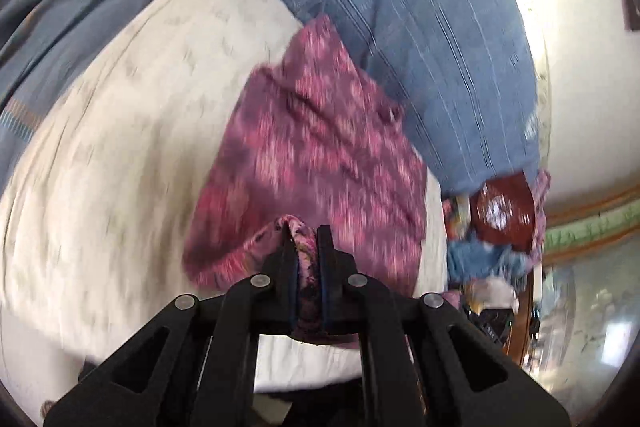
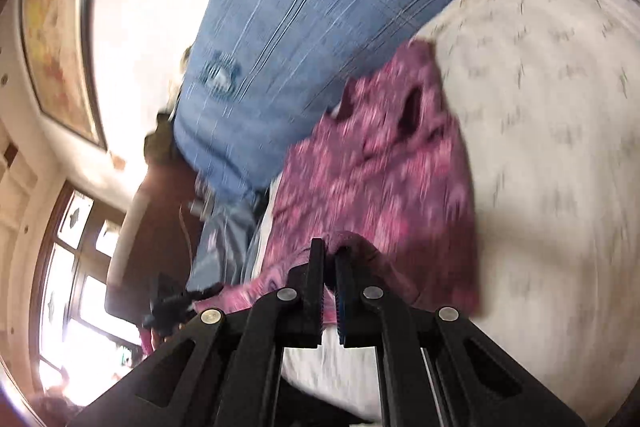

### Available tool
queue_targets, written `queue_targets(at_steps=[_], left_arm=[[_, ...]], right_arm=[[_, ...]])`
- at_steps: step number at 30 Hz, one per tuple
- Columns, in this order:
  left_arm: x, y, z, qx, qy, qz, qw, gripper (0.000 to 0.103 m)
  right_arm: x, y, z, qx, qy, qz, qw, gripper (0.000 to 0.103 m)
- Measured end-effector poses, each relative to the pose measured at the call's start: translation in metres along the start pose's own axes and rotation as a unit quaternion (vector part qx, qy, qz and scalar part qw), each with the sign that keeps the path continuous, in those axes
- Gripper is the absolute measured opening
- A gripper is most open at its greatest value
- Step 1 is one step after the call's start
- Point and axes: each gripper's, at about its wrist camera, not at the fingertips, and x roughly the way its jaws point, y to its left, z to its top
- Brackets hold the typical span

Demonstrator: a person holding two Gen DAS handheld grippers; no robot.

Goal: Fold small clothes
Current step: 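Lower the folded shirt onto the pillow and open both grippers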

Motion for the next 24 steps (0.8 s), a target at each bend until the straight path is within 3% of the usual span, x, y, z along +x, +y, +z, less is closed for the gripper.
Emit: queue_targets(at_steps=[6, 9, 13, 14, 16, 19, 21, 22, 23, 24], left_arm=[[0.053, -0.026, 0.06, 0.015, -0.003, 0.017, 0.9997, 0.006], [0.075, -0.049, 0.082, 0.049, -0.014, 0.021, 0.9985, 0.006], [0.106, -0.056, 0.12, 0.043, -0.032, 0.032, 0.9981, 0.006], [0.12, -0.052, 0.132, 0.033, -0.029, 0.04, 0.9982, 0.006], [0.146, -0.04, 0.147, 0.012, -0.001, 0.052, 0.9986, 0.007], [0.167, -0.026, 0.157, 0.012, 0.039, 0.054, 0.9977, 0.008], [0.162, -0.022, 0.154, 0.021, 0.042, 0.027, 0.9985, 0.016], [0.156, -0.023, 0.152, 0.028, 0.039, 0.014, 0.9988, 0.029], [0.15, -0.024, 0.15, 0.034, 0.033, 0.004, 0.9989, 0.048], [0.142, -0.027, 0.147, 0.042, 0.023, -0.005, 0.9988, 0.055]], right_arm=[[0.042, -0.024, 0.062, 0.03, -0.017, -0.031, 0.999, 0.004], [0.058, -0.031, 0.085, 0.042, -0.025, -0.03, 0.998, 0.004], [0.076, -0.047, 0.121, 0.067, -0.058, -0.027, 0.996, 0.005], [0.081, -0.054, 0.127, 0.079, -0.06, -0.029, 0.995, 0.01], [0.094, -0.071, 0.138, 0.113, -0.056, -0.054, 0.991, 0.01], [0.099, -0.084, 0.138, 0.15, -0.049, -0.05, 0.986, 0.012], [0.093, -0.079, 0.135, 0.131, -0.053, -0.037, 0.989, 0.014], [0.088, -0.072, 0.133, 0.112, -0.055, -0.029, 0.992, 0.023], [0.085, -0.066, 0.13, 0.095, -0.052, -0.02, 0.994, 0.038], [0.082, -0.065, 0.128, 0.09, -0.048, -0.015, 0.995, 0.046]])
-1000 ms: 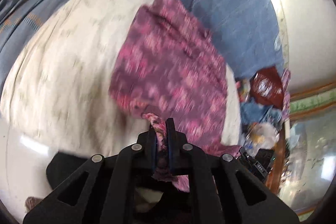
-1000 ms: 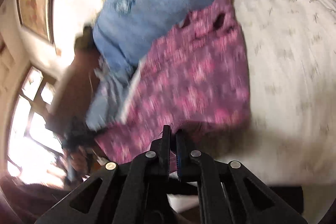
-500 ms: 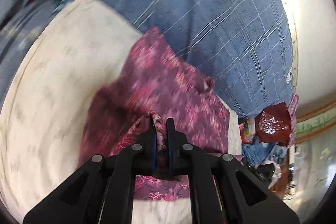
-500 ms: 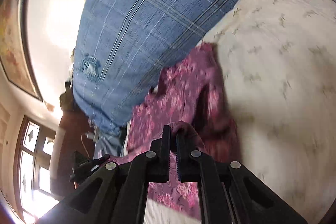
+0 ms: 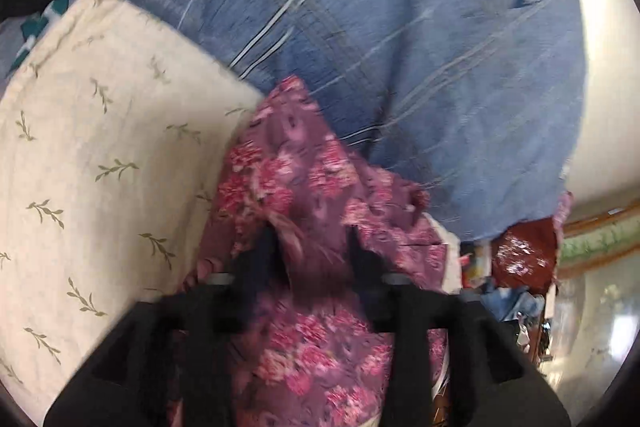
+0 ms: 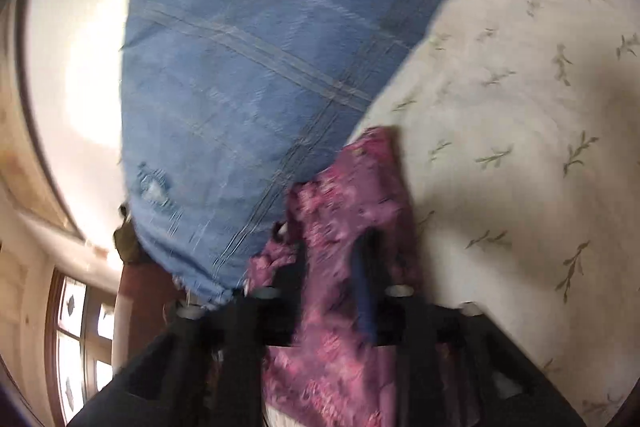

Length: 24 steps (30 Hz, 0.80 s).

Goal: Fold small clothes
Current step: 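Lower the folded shirt onto the pillow and open both grippers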

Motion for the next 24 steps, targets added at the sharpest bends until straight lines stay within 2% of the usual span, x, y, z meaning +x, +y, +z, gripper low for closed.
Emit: queue_targets(at_steps=[1, 6, 7, 9, 10, 12, 14, 15, 18, 21, 23, 24], left_arm=[[-0.003, -0.003, -0.001, 0.005, -0.005, 0.001, 1.0, 0.062], [0.006, -0.024, 0.001, 0.025, 0.006, 0.016, 0.9995, 0.062], [0.01, -0.028, 0.001, 0.031, 0.008, 0.021, 0.9993, 0.061], [0.018, -0.039, 0.006, 0.046, 0.001, 0.044, 0.998, 0.061], [0.023, -0.043, 0.013, 0.053, -0.008, 0.065, 0.9965, 0.061], [0.026, -0.045, 0.03, 0.055, -0.031, 0.113, 0.9916, 0.061], [0.019, -0.041, 0.04, 0.052, -0.042, 0.115, 0.9911, 0.061], [0.012, -0.035, 0.043, 0.049, -0.042, 0.109, 0.9919, 0.061], [0.004, -0.022, 0.043, 0.064, -0.009, 0.085, 0.9943, 0.062], [0.01, -0.017, 0.03, 0.086, 0.032, 0.082, 0.9924, 0.062], [0.017, -0.023, 0.013, 0.119, 0.064, 0.077, 0.9878, 0.062], [0.02, -0.029, 0.001, 0.148, 0.077, 0.085, 0.9824, 0.062]], right_arm=[[0.002, 0.003, -0.004, -0.002, 0.01, 0.003, 1.0, 0.056], [0.029, 0.014, -0.011, -0.019, 0.058, -0.031, 0.998, 0.056], [0.04, 0.014, -0.011, -0.011, 0.087, -0.033, 0.996, 0.053], [0.047, 0.019, -0.009, -0.011, 0.095, -0.028, 0.995, 0.042], [0.049, 0.024, -0.003, -0.02, 0.083, -0.029, 0.996, 0.034], [0.048, 0.029, 0.015, -0.02, 0.04, -0.021, 0.999, 0.034], [0.037, 0.03, 0.033, -0.013, -0.021, -0.036, 0.999, 0.036], [0.034, 0.03, 0.038, -0.014, -0.026, -0.04, 0.999, 0.037], [0.037, 0.034, 0.036, -0.06, 0.007, -0.082, 0.995, 0.042], [0.048, 0.039, 0.021, -0.114, 0.023, -0.136, 0.984, 0.046], [0.059, 0.039, 0.008, -0.139, 0.033, -0.163, 0.976, 0.048], [0.062, 0.039, 0.006, -0.145, 0.038, -0.171, 0.974, 0.048]])
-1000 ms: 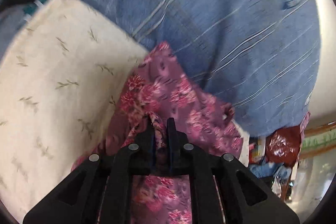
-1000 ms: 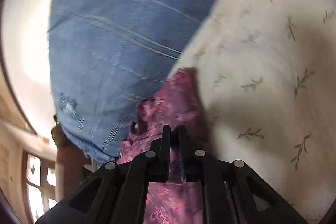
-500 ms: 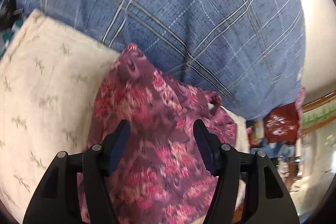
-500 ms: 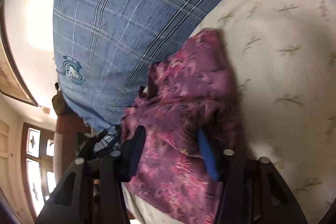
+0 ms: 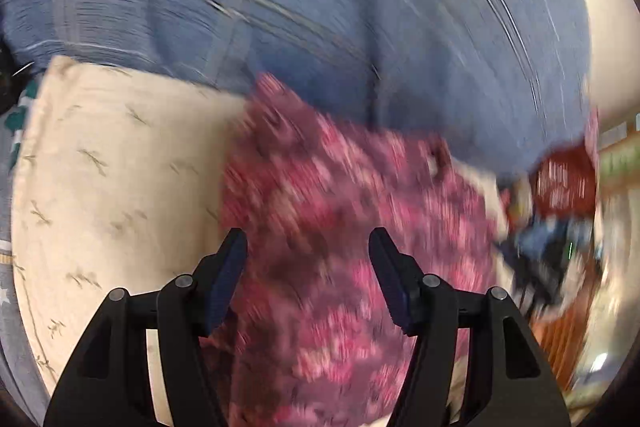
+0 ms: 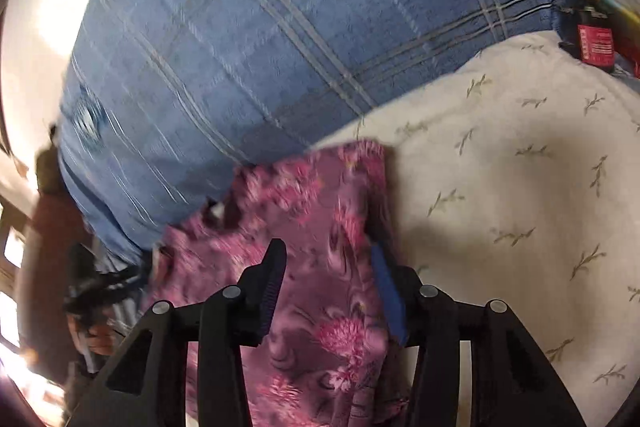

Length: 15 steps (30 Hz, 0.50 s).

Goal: Fold small clothes
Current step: 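Lower the folded shirt onto the pillow and open both grippers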

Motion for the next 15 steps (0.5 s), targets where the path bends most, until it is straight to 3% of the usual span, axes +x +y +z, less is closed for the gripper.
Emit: queue_targets(at_steps=[2, 4, 6, 11, 15], left_arm=[[0.005, -0.02, -0.015, 0.057, 0.002, 0.044, 0.9974, 0.062], [0.013, -0.037, -0.029, 0.117, 0.004, 0.099, 0.9882, 0.062], [0.025, -0.044, -0.034, 0.142, 0.012, 0.136, 0.9804, 0.063], [0.04, -0.044, -0.034, 0.155, 0.007, 0.196, 0.9684, 0.063], [0.037, -0.028, -0.026, 0.119, -0.024, 0.239, 0.9634, 0.065]], right_arm=[[0.011, 0.008, -0.004, -0.024, 0.01, -0.034, 0.999, 0.048], [0.015, 0.014, -0.005, -0.044, 0.005, -0.05, 0.998, 0.048], [0.019, 0.023, -0.002, -0.061, -0.002, -0.068, 0.996, 0.048], [0.019, 0.027, 0.005, -0.064, -0.024, -0.1, 0.993, 0.048], [0.023, 0.021, 0.008, -0.058, -0.006, -0.129, 0.99, 0.048]])
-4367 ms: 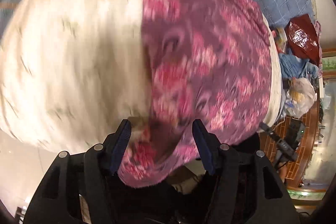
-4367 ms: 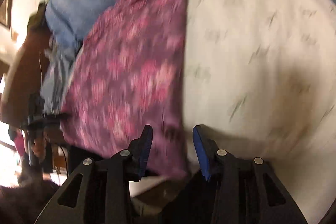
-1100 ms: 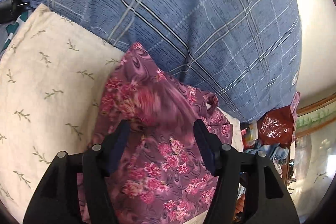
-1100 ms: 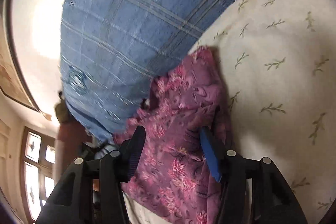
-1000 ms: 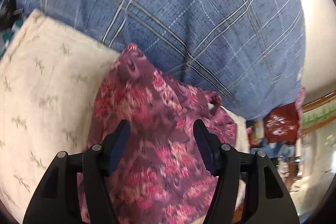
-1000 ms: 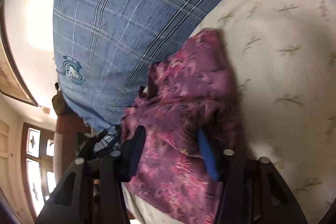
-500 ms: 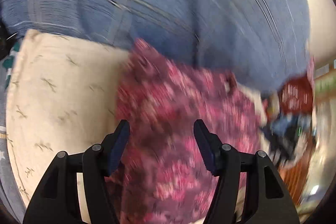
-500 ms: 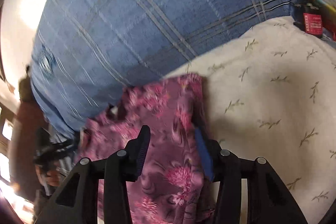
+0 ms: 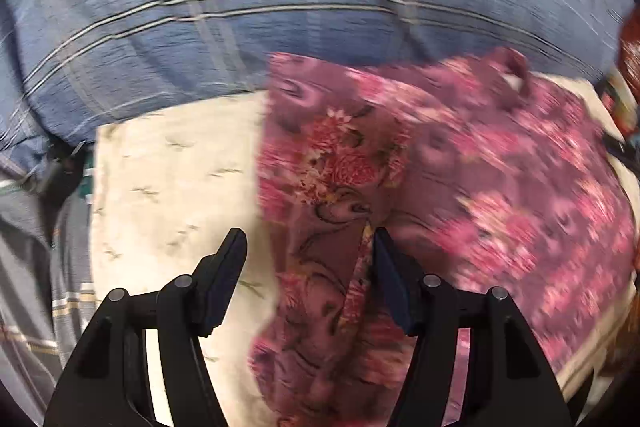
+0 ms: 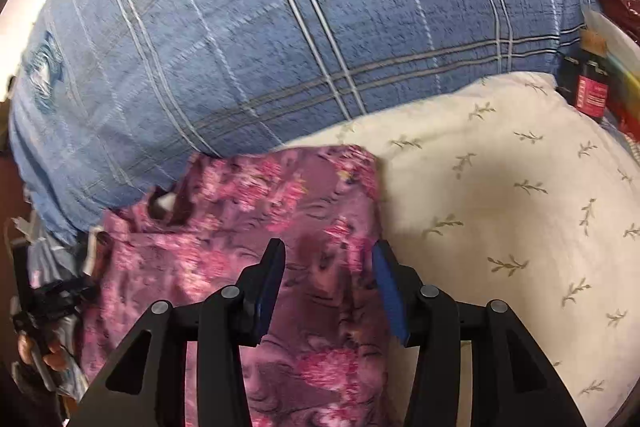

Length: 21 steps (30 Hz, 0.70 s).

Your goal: Fold small clothes

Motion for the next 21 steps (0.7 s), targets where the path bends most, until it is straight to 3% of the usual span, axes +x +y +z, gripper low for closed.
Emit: queue_targets(at_steps=[4, 7, 11, 17, 19, 21], left_arm=[[-0.004, 0.024, -0.006, -0.066, -0.012, 0.025, 0.9974, 0.065], [-0.007, 0.038, -0.01, -0.096, -0.019, 0.021, 0.995, 0.065], [-0.002, 0.031, -0.01, -0.091, -0.012, -0.01, 0.9957, 0.065], [-0.011, 0.001, -0.01, -0.082, -0.016, -0.069, 0.9941, 0.065], [-0.012, -0.014, -0.013, -0.046, -0.026, -0.041, 0.9978, 0.065], [-0.002, -0.028, -0.01, -0.013, -0.03, 0.024, 0.9992, 0.065]], right_arm=[[-0.005, -0.006, -0.002, 0.008, -0.009, -0.001, 1.0, 0.048], [-0.006, -0.015, -0.002, 0.028, -0.007, 0.008, 1.0, 0.054], [0.003, -0.016, -0.001, 0.033, 0.007, 0.016, 0.999, 0.055], [-0.001, -0.01, -0.002, 0.021, -0.015, 0.031, 0.999, 0.046], [-0.005, -0.008, -0.001, 0.012, -0.023, 0.029, 0.999, 0.038], [-0.005, -0.006, 0.001, -0.001, -0.024, 0.028, 0.999, 0.027]])
